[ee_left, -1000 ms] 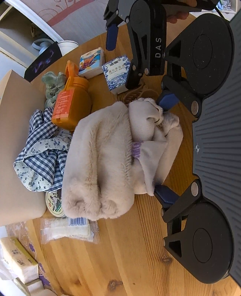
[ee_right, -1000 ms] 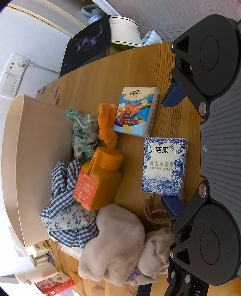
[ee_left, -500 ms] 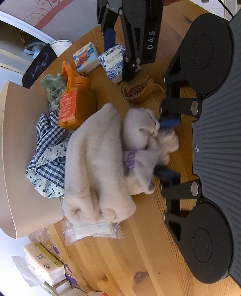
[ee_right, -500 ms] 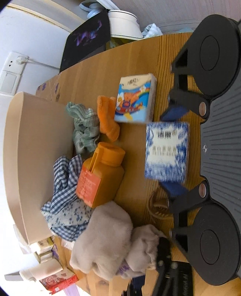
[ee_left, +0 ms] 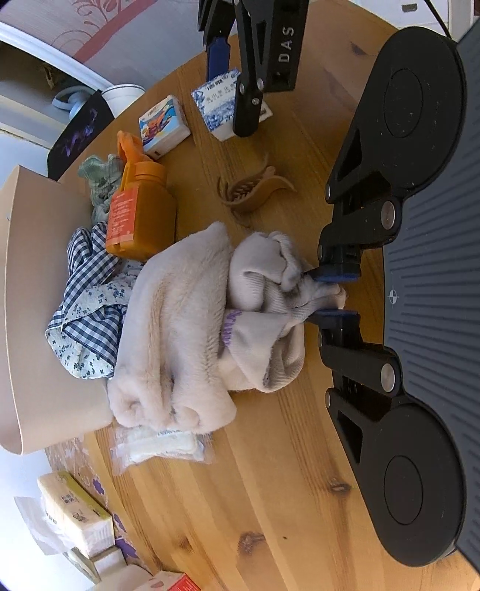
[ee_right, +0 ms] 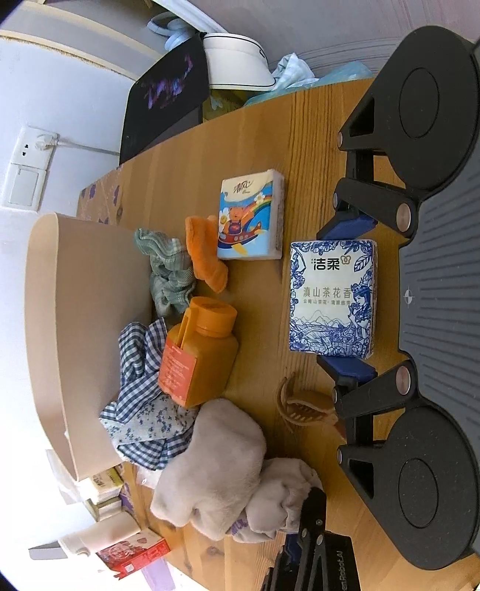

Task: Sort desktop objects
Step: 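Lift the beige towel with the left tool while the right tool lifts the tissue pack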

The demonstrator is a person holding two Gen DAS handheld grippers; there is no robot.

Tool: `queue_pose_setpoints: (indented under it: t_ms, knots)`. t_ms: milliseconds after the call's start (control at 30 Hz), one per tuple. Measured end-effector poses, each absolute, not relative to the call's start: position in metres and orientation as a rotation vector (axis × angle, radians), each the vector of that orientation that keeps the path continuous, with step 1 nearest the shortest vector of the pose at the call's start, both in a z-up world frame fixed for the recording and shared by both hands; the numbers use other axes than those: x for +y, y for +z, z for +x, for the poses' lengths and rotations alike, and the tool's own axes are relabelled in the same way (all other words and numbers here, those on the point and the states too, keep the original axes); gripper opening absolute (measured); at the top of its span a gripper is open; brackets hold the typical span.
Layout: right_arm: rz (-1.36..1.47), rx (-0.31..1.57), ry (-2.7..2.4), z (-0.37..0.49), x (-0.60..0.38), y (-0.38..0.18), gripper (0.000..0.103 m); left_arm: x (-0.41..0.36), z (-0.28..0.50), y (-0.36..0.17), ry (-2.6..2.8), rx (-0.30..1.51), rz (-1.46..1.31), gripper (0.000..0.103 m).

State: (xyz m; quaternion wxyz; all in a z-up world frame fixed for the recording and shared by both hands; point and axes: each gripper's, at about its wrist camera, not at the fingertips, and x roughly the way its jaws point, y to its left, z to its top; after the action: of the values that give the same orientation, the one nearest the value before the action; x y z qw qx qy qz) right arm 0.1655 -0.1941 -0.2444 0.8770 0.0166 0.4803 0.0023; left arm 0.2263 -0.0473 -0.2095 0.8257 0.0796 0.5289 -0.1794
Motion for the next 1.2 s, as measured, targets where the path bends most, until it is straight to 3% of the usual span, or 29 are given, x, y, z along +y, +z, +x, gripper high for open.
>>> queue_pose_setpoints:
  t_ms: [600,1200]
  knots:
    - [0.064,0.914,0.026,0.127,-0.205,-0.215,0.060,-0.030,0.183,-0.182,-0.330,1.067,0.121,0.009]
    - [0.045,0.780,0.085,0.127,-0.204,-0.165,0.060,-0.010,0.179,-0.114,-0.257,0.895,0.060,0.009]
